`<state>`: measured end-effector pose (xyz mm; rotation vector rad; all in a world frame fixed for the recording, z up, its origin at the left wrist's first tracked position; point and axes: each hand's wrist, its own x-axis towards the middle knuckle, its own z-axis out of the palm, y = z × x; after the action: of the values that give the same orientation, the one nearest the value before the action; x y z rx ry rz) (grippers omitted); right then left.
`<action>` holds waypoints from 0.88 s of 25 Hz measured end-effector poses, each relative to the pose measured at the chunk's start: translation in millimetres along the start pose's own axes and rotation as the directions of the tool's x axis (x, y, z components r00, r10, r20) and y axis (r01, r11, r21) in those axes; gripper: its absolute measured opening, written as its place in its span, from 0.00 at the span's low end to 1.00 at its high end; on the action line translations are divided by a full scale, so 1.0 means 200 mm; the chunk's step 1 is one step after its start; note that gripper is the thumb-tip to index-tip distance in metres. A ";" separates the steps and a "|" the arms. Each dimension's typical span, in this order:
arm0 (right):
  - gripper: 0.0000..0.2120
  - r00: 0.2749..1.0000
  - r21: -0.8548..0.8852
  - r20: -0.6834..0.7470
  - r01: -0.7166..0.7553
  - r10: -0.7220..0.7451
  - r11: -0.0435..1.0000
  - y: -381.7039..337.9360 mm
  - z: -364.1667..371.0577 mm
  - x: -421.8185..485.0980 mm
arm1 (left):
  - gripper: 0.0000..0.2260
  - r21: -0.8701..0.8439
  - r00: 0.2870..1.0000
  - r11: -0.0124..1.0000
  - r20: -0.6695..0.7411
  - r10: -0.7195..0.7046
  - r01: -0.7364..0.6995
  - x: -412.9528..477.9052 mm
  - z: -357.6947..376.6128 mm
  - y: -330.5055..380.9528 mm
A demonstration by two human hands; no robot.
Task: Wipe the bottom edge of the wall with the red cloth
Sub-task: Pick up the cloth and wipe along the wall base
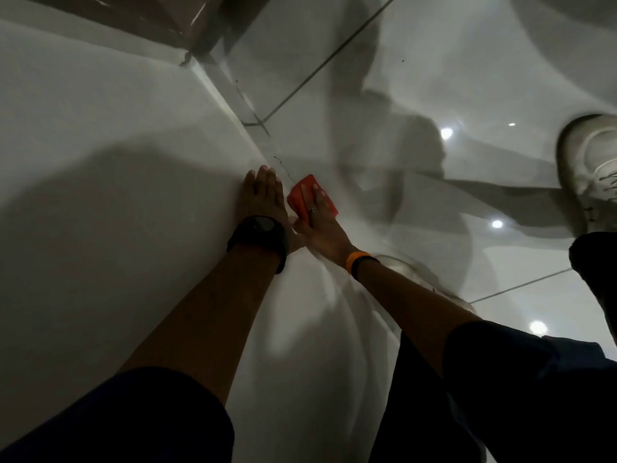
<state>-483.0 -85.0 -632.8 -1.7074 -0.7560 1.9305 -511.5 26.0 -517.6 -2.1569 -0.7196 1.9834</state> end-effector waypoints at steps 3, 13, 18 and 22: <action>0.31 0.999 0.005 -0.033 0.012 -0.011 1.000 -0.01 0.01 0.09 | 0.51 -0.002 0.998 1.000 0.065 -0.013 0.013 0.03 0.02 -0.04; 0.36 0.998 0.130 -0.053 -0.019 0.026 0.991 -0.05 -0.02 0.07 | 0.53 0.019 0.998 0.999 0.062 -0.027 0.026 0.11 0.01 -0.12; 0.36 0.992 0.169 -0.120 0.063 -0.043 0.984 -0.24 -0.06 0.23 | 0.54 0.001 0.997 1.000 0.069 -0.026 0.026 0.10 0.00 -0.13; 0.26 0.996 0.196 -0.056 0.085 -0.075 0.977 -0.38 -0.17 0.37 | 0.53 -0.002 0.997 1.000 0.071 -0.020 0.020 0.11 -0.01 -0.13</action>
<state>-460.8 24.1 -640.3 -1.5736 -0.5837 1.8369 -516.4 58.9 -526.0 -2.0816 -0.7510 2.0600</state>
